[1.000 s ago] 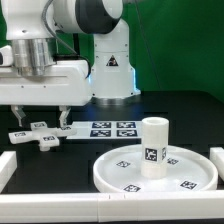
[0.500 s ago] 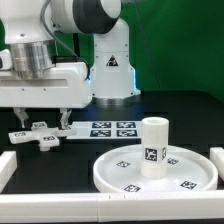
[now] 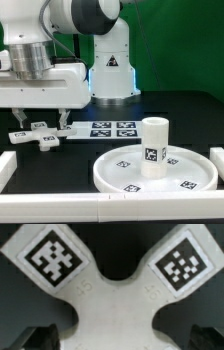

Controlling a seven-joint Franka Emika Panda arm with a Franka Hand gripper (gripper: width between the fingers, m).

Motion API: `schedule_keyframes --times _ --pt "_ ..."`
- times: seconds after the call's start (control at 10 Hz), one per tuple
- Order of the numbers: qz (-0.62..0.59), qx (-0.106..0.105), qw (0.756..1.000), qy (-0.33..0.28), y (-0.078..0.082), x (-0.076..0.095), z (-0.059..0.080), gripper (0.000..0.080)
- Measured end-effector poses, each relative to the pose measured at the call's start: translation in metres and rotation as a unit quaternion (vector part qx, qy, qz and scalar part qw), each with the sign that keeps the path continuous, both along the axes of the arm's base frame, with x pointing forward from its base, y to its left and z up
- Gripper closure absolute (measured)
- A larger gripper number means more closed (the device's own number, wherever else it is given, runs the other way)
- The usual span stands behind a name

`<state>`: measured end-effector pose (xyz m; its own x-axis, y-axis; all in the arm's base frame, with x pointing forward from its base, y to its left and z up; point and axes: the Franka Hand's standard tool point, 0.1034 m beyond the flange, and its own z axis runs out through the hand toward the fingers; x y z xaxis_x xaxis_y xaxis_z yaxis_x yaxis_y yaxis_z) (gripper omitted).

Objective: Assemble round table

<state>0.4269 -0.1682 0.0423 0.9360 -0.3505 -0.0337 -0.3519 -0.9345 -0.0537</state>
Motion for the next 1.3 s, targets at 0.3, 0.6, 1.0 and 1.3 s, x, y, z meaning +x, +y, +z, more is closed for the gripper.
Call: schedule_keyframes --times 0.3,0.6,1.0,1.3 --pt "0.002 -0.001 1.0 0.002 0.001 -0.001 -0.004 0.015" --pt "0.002 -0.001 1.0 0.005 0.001 -0.003 -0.007 0.015" --pt "0.002 -0.001 1.0 0.007 0.001 -0.004 -0.009 0.015" --pt "0.005 -0.001 1.0 0.01 0.002 -0.006 -0.012 0.015"
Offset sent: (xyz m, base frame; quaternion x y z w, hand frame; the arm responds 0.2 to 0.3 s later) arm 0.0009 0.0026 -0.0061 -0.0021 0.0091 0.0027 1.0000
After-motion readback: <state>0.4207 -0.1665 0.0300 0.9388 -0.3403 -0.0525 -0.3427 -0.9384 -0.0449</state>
